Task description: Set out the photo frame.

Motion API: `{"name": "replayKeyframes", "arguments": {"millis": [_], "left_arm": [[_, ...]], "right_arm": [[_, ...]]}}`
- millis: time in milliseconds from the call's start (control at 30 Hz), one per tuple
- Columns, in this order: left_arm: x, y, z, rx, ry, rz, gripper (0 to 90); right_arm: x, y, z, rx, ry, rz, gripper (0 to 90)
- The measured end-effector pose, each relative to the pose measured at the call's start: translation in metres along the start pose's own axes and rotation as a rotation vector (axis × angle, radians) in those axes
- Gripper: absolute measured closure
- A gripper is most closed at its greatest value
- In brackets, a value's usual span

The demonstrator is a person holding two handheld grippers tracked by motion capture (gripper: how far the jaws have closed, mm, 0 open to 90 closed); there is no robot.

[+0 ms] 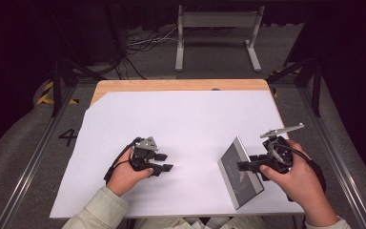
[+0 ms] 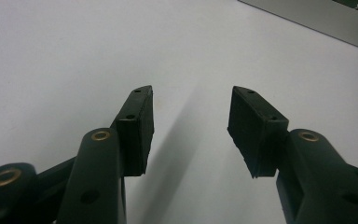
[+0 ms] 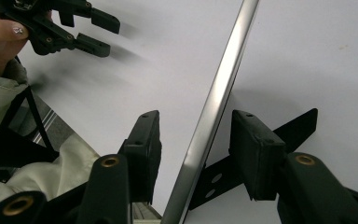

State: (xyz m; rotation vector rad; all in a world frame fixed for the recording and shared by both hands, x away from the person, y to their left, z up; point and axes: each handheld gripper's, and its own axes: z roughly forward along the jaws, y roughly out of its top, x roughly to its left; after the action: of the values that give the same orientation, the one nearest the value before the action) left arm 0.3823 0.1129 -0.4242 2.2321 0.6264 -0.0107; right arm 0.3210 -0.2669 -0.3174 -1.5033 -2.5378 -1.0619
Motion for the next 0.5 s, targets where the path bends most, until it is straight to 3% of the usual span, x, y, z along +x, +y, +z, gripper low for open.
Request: {"name": "replayKeyframes", "arguments": {"millis": [367, 500], "left_arm": [[0.0002, -0.0005, 0.0010, 0.005, 0.003, -0.004, 50.3], [0.0003, -0.0007, 0.0013, 0.006, 0.002, -0.004, 50.2]], "right_arm": [[0.0033, -0.0012, 0.0081, 0.002, -0.009, -0.001, 56.3], [0.0055, -0.0011, 0.0067, 0.013, -0.043, -0.007, 64.7]]}}
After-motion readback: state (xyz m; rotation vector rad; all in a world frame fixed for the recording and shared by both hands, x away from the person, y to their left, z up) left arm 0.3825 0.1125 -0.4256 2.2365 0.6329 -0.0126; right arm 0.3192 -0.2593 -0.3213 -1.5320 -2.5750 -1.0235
